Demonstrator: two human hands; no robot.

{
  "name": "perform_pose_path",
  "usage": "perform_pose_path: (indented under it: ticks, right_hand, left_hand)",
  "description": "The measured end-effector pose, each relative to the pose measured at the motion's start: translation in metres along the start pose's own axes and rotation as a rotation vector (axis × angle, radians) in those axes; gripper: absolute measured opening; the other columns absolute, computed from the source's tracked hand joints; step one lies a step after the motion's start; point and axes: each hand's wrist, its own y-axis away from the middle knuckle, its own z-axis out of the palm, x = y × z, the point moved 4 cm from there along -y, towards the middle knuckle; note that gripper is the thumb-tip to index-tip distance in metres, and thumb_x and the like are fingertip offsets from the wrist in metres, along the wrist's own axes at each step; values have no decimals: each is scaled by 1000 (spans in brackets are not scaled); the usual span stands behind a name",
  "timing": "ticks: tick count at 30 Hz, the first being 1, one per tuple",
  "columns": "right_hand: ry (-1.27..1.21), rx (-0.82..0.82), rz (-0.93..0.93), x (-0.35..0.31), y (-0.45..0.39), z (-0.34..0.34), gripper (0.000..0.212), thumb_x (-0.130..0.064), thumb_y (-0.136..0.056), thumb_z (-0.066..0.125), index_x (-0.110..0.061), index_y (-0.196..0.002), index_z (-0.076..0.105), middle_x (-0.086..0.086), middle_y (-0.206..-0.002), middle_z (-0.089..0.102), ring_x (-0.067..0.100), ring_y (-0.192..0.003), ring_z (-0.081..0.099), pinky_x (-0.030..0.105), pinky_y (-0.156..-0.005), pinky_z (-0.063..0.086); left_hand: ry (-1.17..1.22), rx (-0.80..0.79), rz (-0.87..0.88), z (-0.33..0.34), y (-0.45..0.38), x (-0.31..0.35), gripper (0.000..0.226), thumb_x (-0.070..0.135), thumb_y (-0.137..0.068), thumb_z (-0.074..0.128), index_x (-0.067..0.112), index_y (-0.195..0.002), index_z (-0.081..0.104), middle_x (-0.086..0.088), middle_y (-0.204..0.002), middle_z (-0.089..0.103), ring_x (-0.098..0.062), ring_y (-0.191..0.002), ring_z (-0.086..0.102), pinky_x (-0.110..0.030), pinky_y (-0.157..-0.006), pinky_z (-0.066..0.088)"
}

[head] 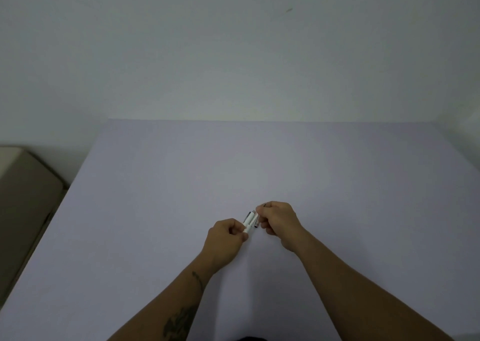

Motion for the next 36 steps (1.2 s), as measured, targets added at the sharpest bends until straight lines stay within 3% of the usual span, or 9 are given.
perform_pose_path:
  ticks: [7,10,14,20,27,31,36]
  right_hand:
    - [15,-65,81,13,1,10,17,-9,-89,64,-8,-73,68,5,-63,58,13,-52,48,25,-51,42]
    - [61,-58,83,15,-3,4,9,-10,-88,65,-5,-87,72,7,-71,62,14,-55,51,26,-52,43]
    - [255,94,66,22,-17,-19,14,-11,-84,66,-6,-94,72,6,-80,67,19,-70,60,30,-64,51]
    - [536,120,21,32,-38,-11,22,-19,-82,62,-13,-101,69,6,-103,70,23,-95,64,29,-80,50]
    - [638,182,-6,30,-53,16,27,-38,-82,58,-11,-81,62,9,-87,69,33,-88,66,36,-76,51]
    - [685,184,12,29,-53,19,22,-35,-82,56,-15,-75,52,8,-82,63,33,-83,63,34,-72,48]
    - [760,197,35,25,-50,20,31,-36,-81,59,-9,-96,59,11,-104,67,34,-98,65,36,-85,53]
  left_hand:
    - [12,17,11,0,1,1,7,12,-84,69,17,-78,70,4,-63,57,-9,-54,47,-22,-55,41]
    - [12,32,-9,-3,2,-3,8,13,-84,69,18,-77,70,5,-64,57,-10,-56,47,-22,-55,40]
    - [25,57,-54,-8,4,-11,7,13,-84,69,17,-78,69,6,-63,55,-9,-55,47,-20,-53,39]
    - [23,83,-98,-14,5,-22,6,14,-84,68,15,-78,69,5,-64,55,-10,-56,47,-20,-53,38]
    - [-17,101,-117,-21,5,-33,11,15,-85,68,18,-74,67,4,-66,58,-10,-58,48,-21,-56,39]
    - [-25,105,-139,-20,4,-37,13,16,-85,68,19,-73,67,5,-66,59,-10,-58,49,-22,-55,40]
    - [-6,100,-140,-17,4,-36,10,16,-84,68,17,-75,68,6,-65,58,-10,-59,48,-21,-55,39]
